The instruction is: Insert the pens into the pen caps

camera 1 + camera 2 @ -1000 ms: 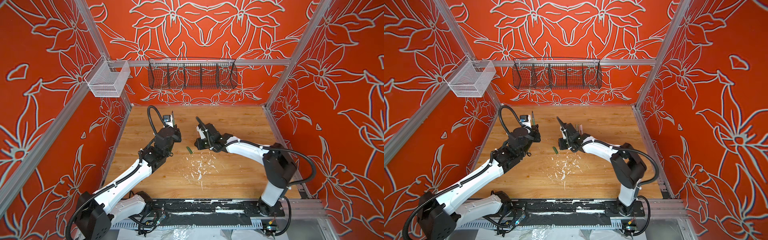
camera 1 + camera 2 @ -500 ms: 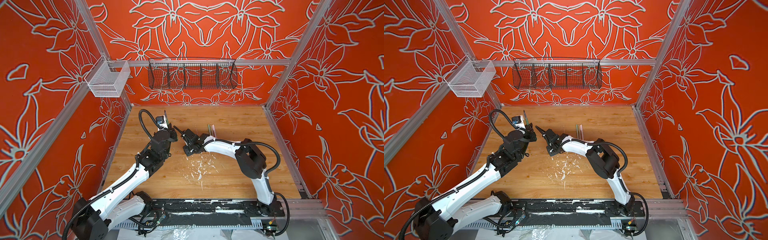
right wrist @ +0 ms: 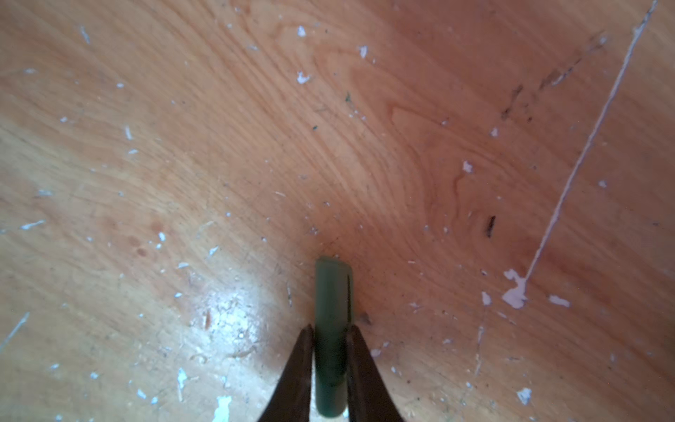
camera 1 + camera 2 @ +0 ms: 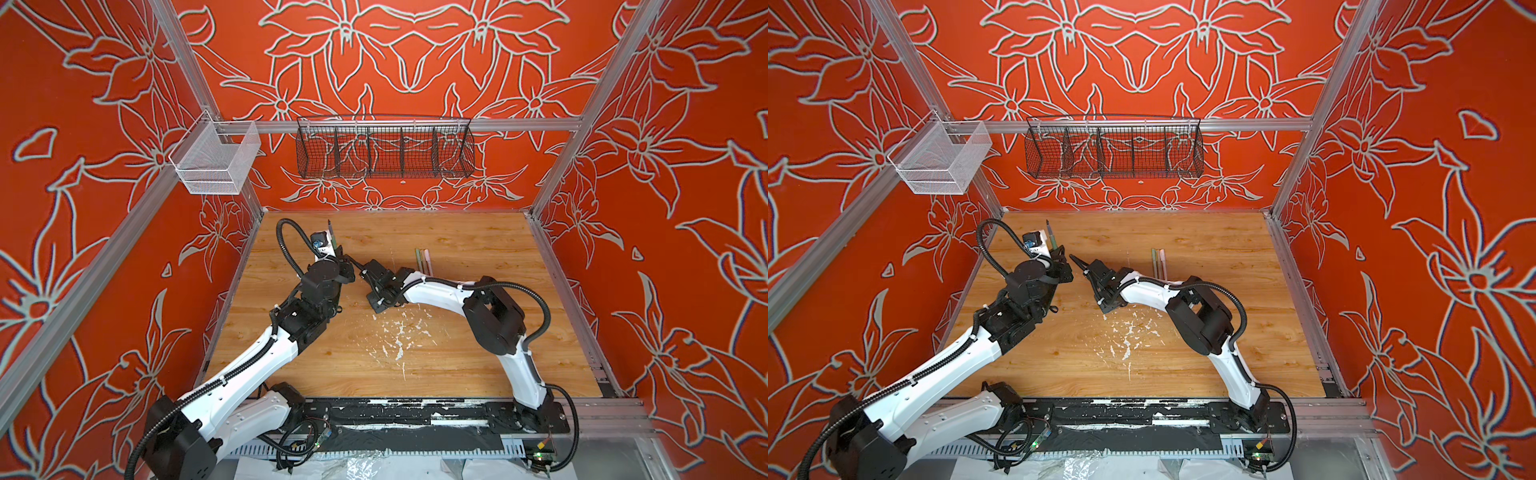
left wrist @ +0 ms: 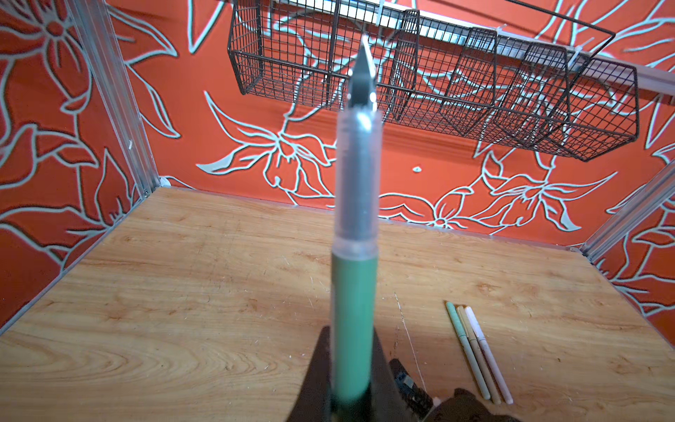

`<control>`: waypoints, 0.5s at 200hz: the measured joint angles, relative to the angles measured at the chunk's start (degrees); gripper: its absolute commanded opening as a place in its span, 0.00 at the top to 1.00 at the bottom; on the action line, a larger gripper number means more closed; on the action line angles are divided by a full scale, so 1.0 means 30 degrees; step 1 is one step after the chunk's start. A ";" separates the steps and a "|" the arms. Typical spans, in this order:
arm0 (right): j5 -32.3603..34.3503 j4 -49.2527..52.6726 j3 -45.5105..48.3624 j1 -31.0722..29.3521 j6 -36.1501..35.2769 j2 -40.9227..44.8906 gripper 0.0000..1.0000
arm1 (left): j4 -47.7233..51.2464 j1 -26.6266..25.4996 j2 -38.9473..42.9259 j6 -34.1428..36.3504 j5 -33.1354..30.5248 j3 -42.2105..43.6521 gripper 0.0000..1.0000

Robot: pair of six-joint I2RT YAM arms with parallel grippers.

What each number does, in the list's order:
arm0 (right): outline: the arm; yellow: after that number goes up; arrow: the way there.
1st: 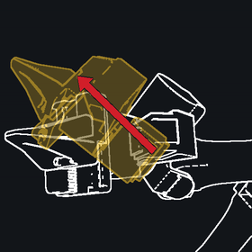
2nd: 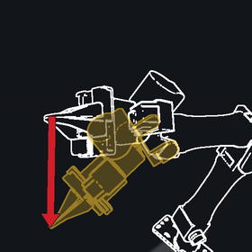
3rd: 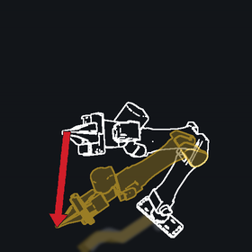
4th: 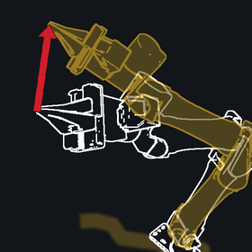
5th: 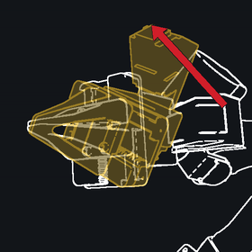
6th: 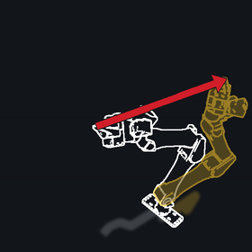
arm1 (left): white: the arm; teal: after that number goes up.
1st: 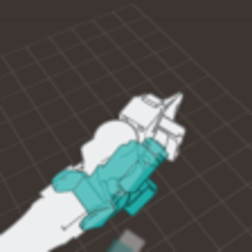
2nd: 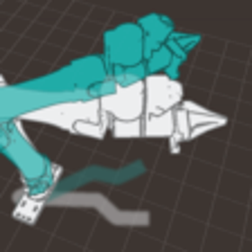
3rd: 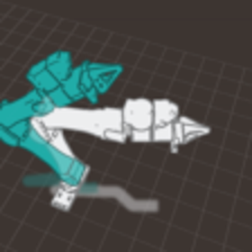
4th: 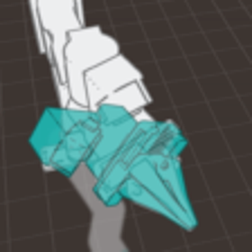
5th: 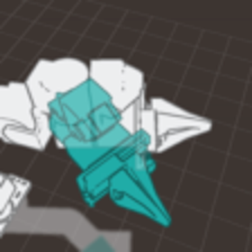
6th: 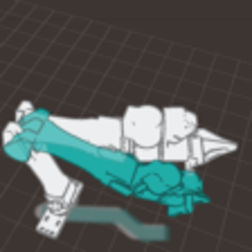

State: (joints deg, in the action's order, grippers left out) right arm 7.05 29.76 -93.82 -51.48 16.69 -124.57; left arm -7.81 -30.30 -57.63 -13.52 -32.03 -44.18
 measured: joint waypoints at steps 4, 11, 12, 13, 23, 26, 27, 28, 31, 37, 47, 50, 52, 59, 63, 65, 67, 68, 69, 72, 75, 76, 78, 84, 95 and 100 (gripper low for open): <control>0.0000 0.0000 0.0000 0.0000 0.0000 0.0000 0.81 | 0.0000 0.0000 0.0000 0.0000 0.0007 0.0000 1.00; 0.0000 0.0000 0.0000 0.0000 0.0000 -0.0007 0.81 | 0.0000 0.0000 0.0000 0.0000 0.0007 0.0000 1.00; 0.0000 0.0007 0.0000 0.0000 0.0000 -0.0007 0.81 | 0.0000 0.0000 0.0000 0.0000 0.0015 0.0000 1.00; 0.0000 0.0000 0.0000 0.0000 0.0000 -0.0007 0.81 | 0.0000 0.0000 0.0000 0.0000 0.0015 0.0000 1.00; 0.0000 0.0007 0.0000 0.0000 0.0007 -0.0029 0.82 | 0.0000 0.0000 0.0000 0.0000 0.0022 0.0000 1.00; 0.0007 0.0007 0.0000 0.0000 0.0000 -0.0036 0.82 | 0.0000 0.0000 0.0000 0.0000 0.0029 0.0000 1.00; 0.0015 0.0007 0.0000 0.0000 0.0000 -0.0036 0.82 | 0.0000 0.0007 0.0000 0.0000 0.0036 0.0000 1.00; 0.0007 0.0000 0.0000 0.0000 0.0000 -0.0044 0.82 | 0.0000 0.0007 0.0000 0.0000 0.0036 0.0000 1.00; 0.0015 0.0000 0.0000 0.0000 0.0000 -0.0044 0.82 | 0.0000 0.0007 0.0000 0.0000 0.0044 0.0000 1.00; 0.0015 0.0000 0.0000 0.0000 0.0000 -0.0044 0.82 | 0.0000 0.0015 0.0000 0.0000 0.0058 0.0000 1.00; 0.0022 0.0000 0.0000 0.0000 0.0000 -0.0044 0.82 | 0.0000 0.0015 0.0000 0.0000 0.0058 0.0000 1.00; 0.0029 0.0000 0.0000 0.0000 0.0000 -0.0044 0.82 | 0.0000 0.0015 0.0000 0.0000 0.0058 0.0000 1.00; 0.0036 0.0000 0.0000 0.0000 0.0000 -0.0044 0.83 | 0.0000 0.0015 0.0000 0.0000 0.0058 0.0000 1.00; 0.0080 -0.0007 0.0000 0.0000 0.0000 -0.0044 0.83 | 0.0000 0.0015 0.0000 0.0000 0.0066 0.0000 1.00; 0.0102 -0.0007 0.0000 0.0000 0.0007 -0.0044 0.83 | -0.0007 0.0015 0.0000 0.0000 0.0066 0.0000 1.00; 0.0124 -0.0007 0.0000 0.0000 0.0000 -0.0044 0.83 | 0.0000 0.0015 0.0000 0.0000 0.0066 0.0000 1.00; 0.0153 -0.0007 0.0000 0.0000 0.0007 -0.0044 0.83 | 0.0000 0.0015 0.0000 0.0000 0.0066 0.0000 1.00; 0.0168 -0.0007 0.0000 0.0000 0.0007 -0.0044 0.84 | -0.0007 0.0015 0.0000 0.0000 0.0066 0.0000 1.00; 0.0175 -0.0007 0.0000 0.0000 0.0007 -0.0044 0.84 | 0.0000 0.0015 0.0000 0.0000 0.0066 0.0000 1.00; 0.0211 -0.0007 0.0000 0.0000 0.0007 -0.0044 0.84 | -0.0007 0.0015 0.0000 0.0000 0.0066 0.0000 1.00; 0.0226 -0.0015 0.0000 0.0000 0.0007 -0.0044 0.84 | 0.0000 0.0015 0.0000 0.0000 0.0066 0.0000 1.00; 0.0233 -0.0007 0.0007 0.0000 0.0007 -0.0044 0.84 | -0.0007 0.0015 0.0000 0.0000 0.0066 0.0000 1.00; 0.0240 -0.0015 0.0007 0.0000 0.0007 -0.0044 0.84 | -0.0007 0.0015 0.0000 0.0000 0.0066 0.0000 1.00; 0.0291 -0.0036 0.0015 0.0000 0.0007 -0.0044 0.84 | -0.0007 0.0015 0.0000 0.0000 0.0066 0.0000 1.00; 0.0350 -0.0182 0.0131 0.0000 0.0029 -0.0007 0.85 | -0.0007 0.0022 0.0000 0.0000 0.0066 0.0000 1.00; 0.0372 -0.0291 0.0240 0.0000 0.0036 0.0051 0.86 | -0.0007 0.0022 0.0000 0.0000 0.0066 0.0000 1.00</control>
State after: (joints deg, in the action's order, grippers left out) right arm 8.16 28.88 -93.10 -51.48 16.80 -124.42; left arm -7.84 -30.24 -57.63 -13.52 -31.83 -44.18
